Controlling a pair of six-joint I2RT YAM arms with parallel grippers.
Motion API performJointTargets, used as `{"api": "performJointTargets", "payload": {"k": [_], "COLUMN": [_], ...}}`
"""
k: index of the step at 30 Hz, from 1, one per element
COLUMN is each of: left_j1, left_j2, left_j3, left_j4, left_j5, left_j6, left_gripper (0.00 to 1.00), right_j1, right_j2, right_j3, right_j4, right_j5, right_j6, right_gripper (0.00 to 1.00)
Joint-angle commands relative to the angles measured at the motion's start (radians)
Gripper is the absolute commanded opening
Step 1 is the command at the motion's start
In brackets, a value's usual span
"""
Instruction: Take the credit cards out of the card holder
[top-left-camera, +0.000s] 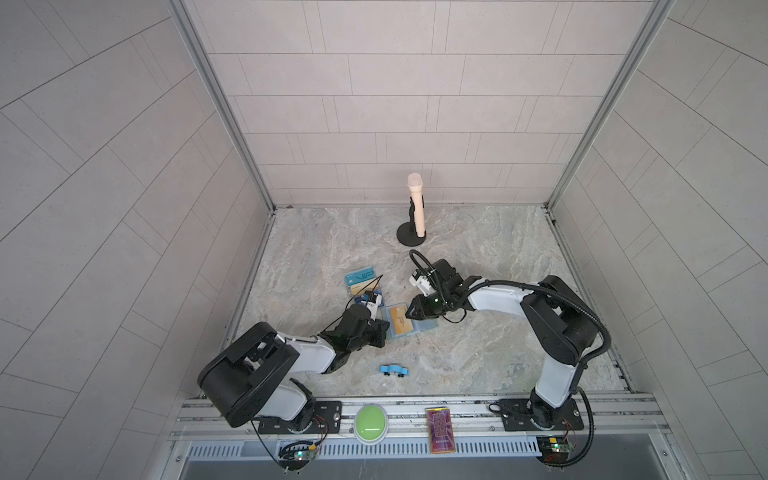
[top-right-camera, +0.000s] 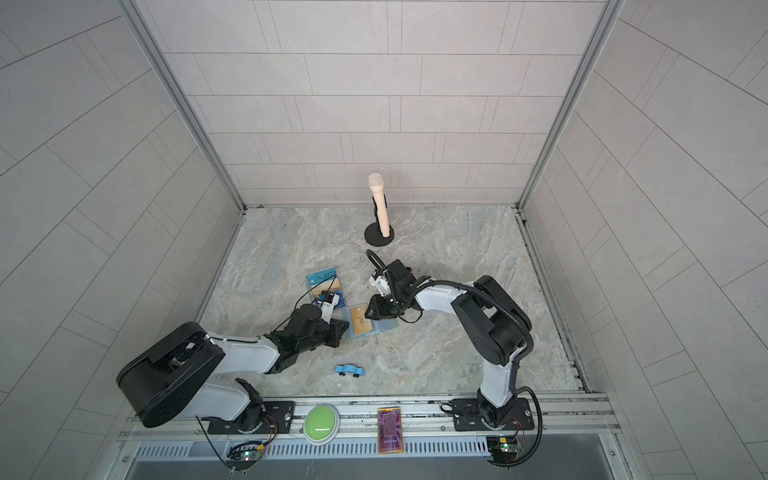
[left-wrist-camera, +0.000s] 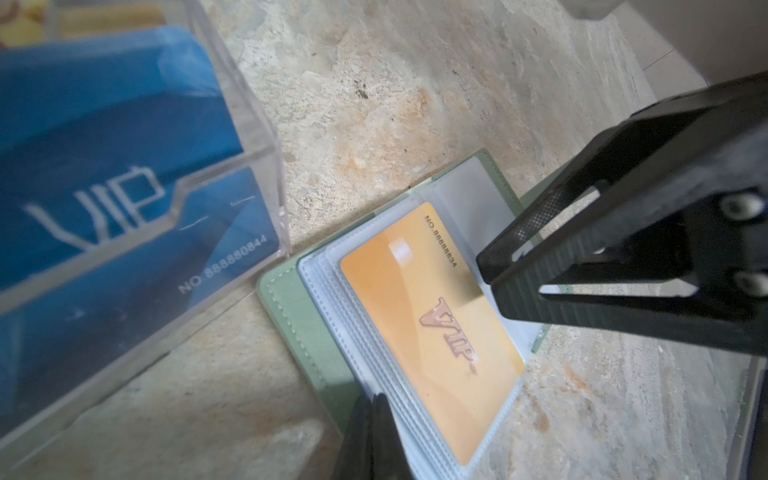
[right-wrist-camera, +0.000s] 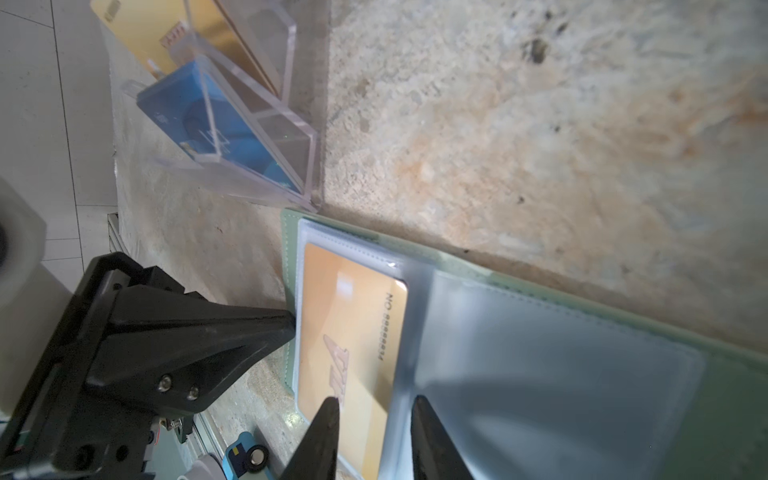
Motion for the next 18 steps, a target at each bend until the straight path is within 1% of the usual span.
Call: {"api": "performJointTargets", "payload": {"k": [1,9,18], "left_j1": [-0.007,-0.007,-0.007], "left_j2": [0.015,0.031,0.049], "left_j3": [-0.012,-0.01,-0.007], "left_j4": [-0.116,-0.108,-0.101], "left_j5": [-0.001,0.008,0.017], "left_j6": [0.016,0.017,0.017], "left_gripper": [0.0,0.0,0.0], "right_j1": [-0.003,-0.002,-0.01], "right_j2": [0.015,0.04,0.044], "right_j3": [-0.021,-0.033,-0.043], "right_j4": [0.037,0.096,0.144], "right_j5": [-0.037,-0.109,-0.154], "right_j6": [0.022,0.051,0.087], "right_gripper": [0.32,0.31,0.3]}}
